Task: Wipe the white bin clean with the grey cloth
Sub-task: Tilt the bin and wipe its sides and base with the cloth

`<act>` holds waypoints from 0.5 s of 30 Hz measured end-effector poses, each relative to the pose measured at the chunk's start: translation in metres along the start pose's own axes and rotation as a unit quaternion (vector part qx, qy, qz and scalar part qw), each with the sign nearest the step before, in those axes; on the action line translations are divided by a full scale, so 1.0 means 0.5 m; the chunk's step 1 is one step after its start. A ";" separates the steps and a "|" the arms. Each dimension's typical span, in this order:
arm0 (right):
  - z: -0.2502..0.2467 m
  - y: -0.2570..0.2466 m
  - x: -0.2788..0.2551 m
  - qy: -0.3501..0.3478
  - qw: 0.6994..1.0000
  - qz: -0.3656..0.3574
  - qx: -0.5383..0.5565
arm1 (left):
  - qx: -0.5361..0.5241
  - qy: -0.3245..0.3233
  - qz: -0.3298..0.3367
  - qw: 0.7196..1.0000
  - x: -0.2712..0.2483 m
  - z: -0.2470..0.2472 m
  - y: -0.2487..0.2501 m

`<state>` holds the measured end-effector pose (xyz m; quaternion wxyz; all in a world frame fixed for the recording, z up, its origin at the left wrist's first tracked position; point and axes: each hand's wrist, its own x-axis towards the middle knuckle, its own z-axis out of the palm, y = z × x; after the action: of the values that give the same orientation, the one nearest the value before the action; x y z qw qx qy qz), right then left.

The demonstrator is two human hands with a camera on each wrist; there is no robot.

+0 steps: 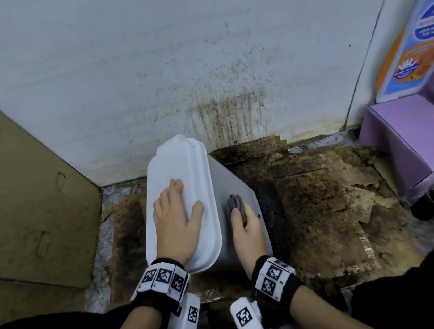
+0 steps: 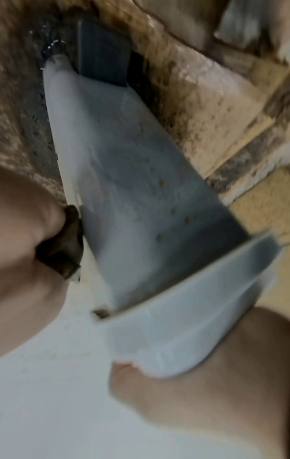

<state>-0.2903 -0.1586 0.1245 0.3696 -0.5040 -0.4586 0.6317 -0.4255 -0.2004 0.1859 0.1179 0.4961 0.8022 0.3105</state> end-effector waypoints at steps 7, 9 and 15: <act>-0.034 -0.099 0.040 -0.001 0.993 0.011 0.115 | 0.014 -0.001 0.002 1.000 -0.001 0.042 0.069; -0.033 -0.114 0.029 -0.008 0.998 -0.034 0.046 | 0.004 -0.001 0.002 1.000 -0.002 0.053 0.086; -0.051 -0.120 0.006 -0.026 0.979 -0.138 -0.147 | -0.082 -0.017 -0.013 0.996 0.000 0.057 0.113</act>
<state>-0.2657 -0.1324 0.1789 0.3629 -0.4678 -0.6216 0.5129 -0.3706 -0.1718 0.1985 0.1757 0.4797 0.7784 0.3649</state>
